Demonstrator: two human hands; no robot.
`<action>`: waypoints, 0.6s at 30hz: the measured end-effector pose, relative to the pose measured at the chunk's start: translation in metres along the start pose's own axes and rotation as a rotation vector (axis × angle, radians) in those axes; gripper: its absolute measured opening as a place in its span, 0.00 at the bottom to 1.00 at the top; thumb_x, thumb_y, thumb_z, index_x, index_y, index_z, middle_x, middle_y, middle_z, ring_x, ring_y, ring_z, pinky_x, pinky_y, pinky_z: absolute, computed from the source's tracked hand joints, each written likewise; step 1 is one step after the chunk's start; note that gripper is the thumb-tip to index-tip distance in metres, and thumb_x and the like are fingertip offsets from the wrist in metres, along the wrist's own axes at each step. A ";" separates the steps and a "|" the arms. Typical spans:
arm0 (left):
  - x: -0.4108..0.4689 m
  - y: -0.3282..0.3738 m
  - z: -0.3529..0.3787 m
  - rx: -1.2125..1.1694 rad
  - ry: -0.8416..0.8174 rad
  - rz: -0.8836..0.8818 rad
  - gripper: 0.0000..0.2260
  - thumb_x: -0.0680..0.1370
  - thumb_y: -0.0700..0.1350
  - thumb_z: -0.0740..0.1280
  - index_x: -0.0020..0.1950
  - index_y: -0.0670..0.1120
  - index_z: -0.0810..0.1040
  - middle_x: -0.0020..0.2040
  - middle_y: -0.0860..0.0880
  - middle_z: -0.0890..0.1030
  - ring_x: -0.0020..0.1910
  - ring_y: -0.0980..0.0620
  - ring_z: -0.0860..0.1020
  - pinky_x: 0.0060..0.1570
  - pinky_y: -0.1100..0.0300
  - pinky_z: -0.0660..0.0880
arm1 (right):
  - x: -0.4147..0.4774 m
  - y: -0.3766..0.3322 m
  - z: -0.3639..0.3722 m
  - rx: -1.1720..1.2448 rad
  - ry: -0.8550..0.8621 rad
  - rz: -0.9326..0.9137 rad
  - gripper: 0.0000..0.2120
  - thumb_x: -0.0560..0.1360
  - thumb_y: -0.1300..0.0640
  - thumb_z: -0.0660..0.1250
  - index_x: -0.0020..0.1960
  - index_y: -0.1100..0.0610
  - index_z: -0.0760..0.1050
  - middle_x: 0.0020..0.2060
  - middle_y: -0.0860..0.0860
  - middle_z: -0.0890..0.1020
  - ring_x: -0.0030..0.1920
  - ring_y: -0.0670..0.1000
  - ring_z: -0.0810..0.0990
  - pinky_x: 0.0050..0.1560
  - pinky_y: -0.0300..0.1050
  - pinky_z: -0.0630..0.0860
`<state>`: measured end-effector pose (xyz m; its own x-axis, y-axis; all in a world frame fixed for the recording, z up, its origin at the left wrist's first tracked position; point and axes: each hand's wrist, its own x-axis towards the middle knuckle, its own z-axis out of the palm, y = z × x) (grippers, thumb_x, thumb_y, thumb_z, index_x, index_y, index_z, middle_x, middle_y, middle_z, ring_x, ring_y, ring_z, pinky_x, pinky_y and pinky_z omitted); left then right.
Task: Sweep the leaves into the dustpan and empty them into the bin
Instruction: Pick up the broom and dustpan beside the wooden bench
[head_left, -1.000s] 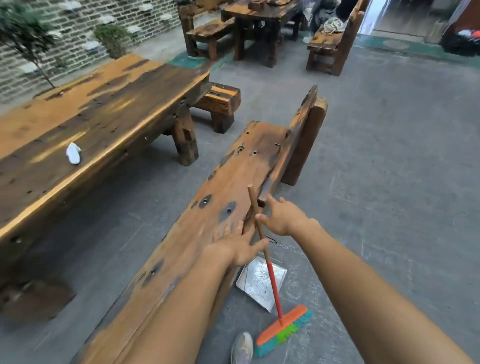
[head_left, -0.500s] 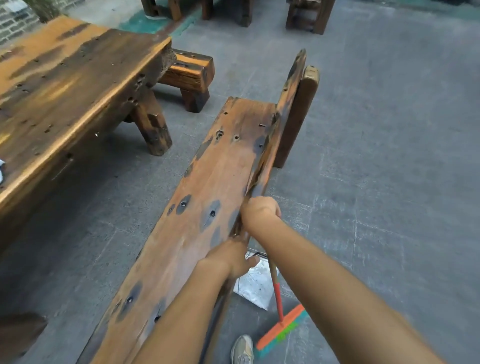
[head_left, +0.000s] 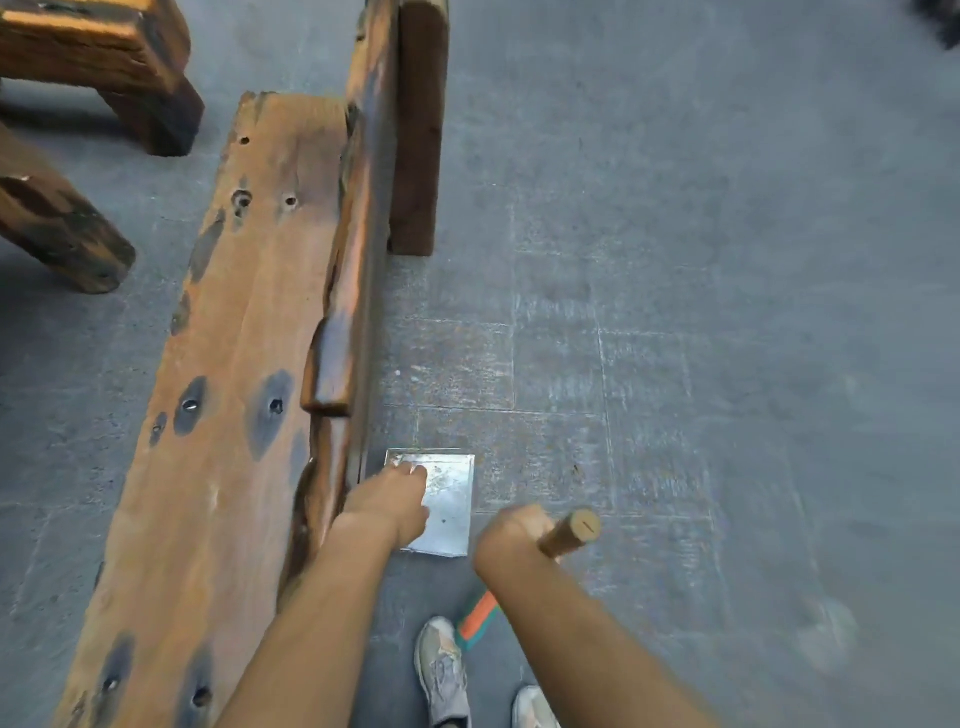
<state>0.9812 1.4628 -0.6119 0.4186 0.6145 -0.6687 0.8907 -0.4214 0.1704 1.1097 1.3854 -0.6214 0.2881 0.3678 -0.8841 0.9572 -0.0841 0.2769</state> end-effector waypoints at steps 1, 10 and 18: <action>0.006 -0.002 0.005 0.021 -0.021 -0.009 0.16 0.79 0.45 0.61 0.66 0.43 0.70 0.68 0.43 0.73 0.67 0.43 0.71 0.63 0.49 0.71 | 0.005 0.007 0.011 0.027 -0.045 0.027 0.20 0.78 0.61 0.61 0.69 0.55 0.74 0.64 0.49 0.78 0.63 0.51 0.78 0.51 0.40 0.72; 0.063 -0.012 0.040 0.144 0.092 -0.034 0.15 0.82 0.52 0.57 0.56 0.45 0.78 0.56 0.41 0.81 0.54 0.38 0.79 0.46 0.53 0.72 | 0.074 0.016 0.088 0.170 -0.145 0.098 0.22 0.77 0.60 0.65 0.71 0.53 0.71 0.67 0.50 0.74 0.63 0.53 0.78 0.44 0.49 0.79; 0.041 0.026 0.016 -0.011 0.083 0.018 0.21 0.79 0.58 0.59 0.32 0.47 0.70 0.35 0.46 0.78 0.41 0.40 0.79 0.37 0.55 0.71 | 0.031 0.103 0.123 0.526 -0.113 0.211 0.20 0.79 0.61 0.61 0.70 0.58 0.71 0.65 0.55 0.76 0.65 0.56 0.76 0.59 0.51 0.77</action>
<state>1.0187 1.4669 -0.6467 0.4476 0.6599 -0.6035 0.8846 -0.4257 0.1906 1.2205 1.2739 -0.6663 0.4477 0.1944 -0.8728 0.7553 -0.6048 0.2527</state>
